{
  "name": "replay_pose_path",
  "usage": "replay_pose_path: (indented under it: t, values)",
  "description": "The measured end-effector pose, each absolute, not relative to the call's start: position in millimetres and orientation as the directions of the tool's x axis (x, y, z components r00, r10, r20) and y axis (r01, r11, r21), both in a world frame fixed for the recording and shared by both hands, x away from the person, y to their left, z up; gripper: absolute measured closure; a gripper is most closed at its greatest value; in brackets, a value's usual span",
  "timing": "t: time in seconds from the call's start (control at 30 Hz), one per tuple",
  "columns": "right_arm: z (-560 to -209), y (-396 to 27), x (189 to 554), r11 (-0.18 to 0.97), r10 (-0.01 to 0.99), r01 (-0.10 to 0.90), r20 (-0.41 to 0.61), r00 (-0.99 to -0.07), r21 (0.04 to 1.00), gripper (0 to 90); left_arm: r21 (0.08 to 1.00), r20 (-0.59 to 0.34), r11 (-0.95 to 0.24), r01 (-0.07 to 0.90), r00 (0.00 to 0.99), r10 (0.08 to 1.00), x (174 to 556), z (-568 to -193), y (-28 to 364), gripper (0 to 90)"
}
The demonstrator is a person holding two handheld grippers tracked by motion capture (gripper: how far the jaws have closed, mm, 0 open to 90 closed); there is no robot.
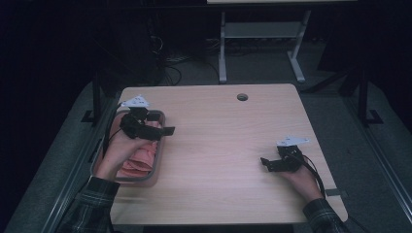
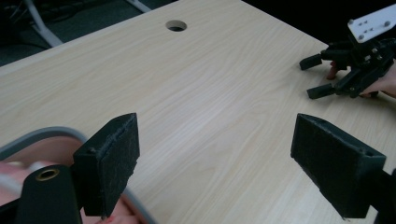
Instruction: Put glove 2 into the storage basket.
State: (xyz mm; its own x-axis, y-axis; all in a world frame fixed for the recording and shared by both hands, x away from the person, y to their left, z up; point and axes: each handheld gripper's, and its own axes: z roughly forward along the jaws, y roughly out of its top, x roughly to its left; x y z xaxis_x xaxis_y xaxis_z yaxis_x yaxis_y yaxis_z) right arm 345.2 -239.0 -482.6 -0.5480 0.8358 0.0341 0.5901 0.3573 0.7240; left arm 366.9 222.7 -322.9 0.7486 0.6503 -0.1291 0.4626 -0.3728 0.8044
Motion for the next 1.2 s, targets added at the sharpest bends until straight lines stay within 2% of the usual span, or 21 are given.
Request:
replay_pose_path:
  t: [0.47,0.8,1.2]
  values:
    - [-482.5,-238.9,345.1,0.358,0.834,0.59,0.035,-0.55,0.723,13.1,0.795,-0.102,-0.435,0.423,0.8,0.592,349.8,-349.8,170.1,15.0]
    - [-482.5,-238.9,345.1,0.361,0.832,0.587,0.034,-0.554,0.724,13.1,0.766,-0.086,-0.491,0.415,0.824,0.561,333.0,-386.9,135.0,14.9]
    - [-482.5,-239.0,345.0,0.364,0.831,0.587,0.033,-0.556,0.723,13.1,0.741,-0.048,-0.549,0.387,0.845,0.532,322.7,-427.4,112.1,14.9]
